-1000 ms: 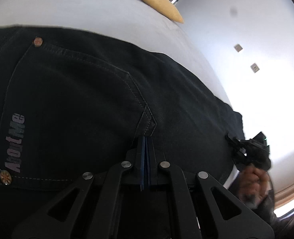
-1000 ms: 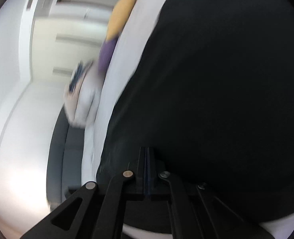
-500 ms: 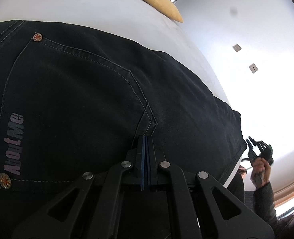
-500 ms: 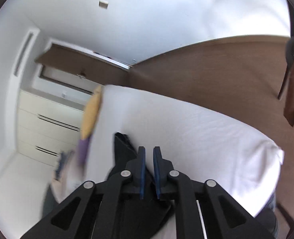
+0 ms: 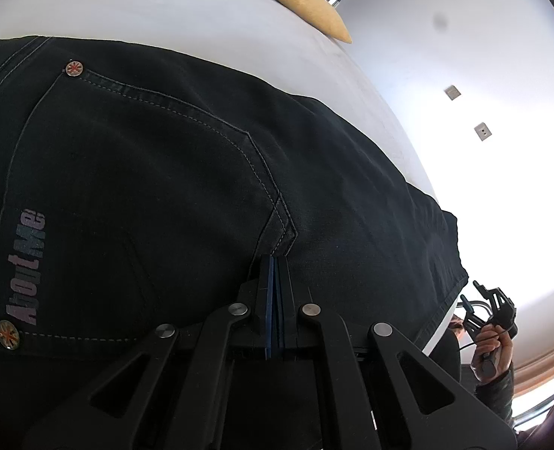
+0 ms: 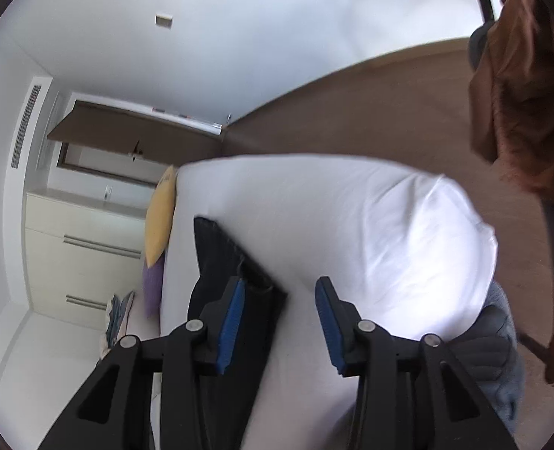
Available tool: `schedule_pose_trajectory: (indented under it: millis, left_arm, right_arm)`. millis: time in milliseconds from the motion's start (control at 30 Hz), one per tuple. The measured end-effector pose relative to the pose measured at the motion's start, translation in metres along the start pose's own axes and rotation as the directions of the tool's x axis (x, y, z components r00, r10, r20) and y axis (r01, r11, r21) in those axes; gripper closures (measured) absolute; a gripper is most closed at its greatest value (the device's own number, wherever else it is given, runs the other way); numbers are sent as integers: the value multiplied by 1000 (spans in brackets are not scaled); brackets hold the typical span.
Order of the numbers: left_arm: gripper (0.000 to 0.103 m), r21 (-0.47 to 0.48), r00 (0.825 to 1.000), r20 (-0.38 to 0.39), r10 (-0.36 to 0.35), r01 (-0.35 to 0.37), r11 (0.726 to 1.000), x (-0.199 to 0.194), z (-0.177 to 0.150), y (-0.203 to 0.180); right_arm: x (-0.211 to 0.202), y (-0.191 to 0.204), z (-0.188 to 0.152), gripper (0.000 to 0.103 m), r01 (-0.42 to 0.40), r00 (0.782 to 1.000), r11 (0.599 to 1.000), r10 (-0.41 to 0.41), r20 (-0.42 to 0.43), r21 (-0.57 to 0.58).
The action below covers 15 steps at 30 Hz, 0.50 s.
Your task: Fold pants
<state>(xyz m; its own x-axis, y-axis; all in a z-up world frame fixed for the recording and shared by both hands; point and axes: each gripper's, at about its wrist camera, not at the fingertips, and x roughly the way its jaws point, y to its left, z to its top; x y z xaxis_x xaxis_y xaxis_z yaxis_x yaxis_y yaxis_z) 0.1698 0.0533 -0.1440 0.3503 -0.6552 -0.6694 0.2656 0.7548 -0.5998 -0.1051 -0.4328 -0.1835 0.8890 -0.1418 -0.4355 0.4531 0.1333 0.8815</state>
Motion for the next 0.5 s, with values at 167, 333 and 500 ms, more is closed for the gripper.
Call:
schedule_pose_trajectory:
  millis: [167, 333, 500]
  left_arm:
    - [100, 0, 1000, -1, -1, 1, 1000, 1, 1, 0]
    - [100, 0, 1000, -3, -3, 3, 1000, 0, 1, 2]
    - [100, -2, 1000, -3, -2, 2, 1000, 0, 2, 2]
  right_arm:
    - [21, 3, -11, 52, -49, 997, 999, 49, -66, 13]
    - [32, 8, -19, 51, -96, 992, 995, 97, -80, 22]
    - [43, 9, -19, 52, -144, 984, 987, 151, -97, 72]
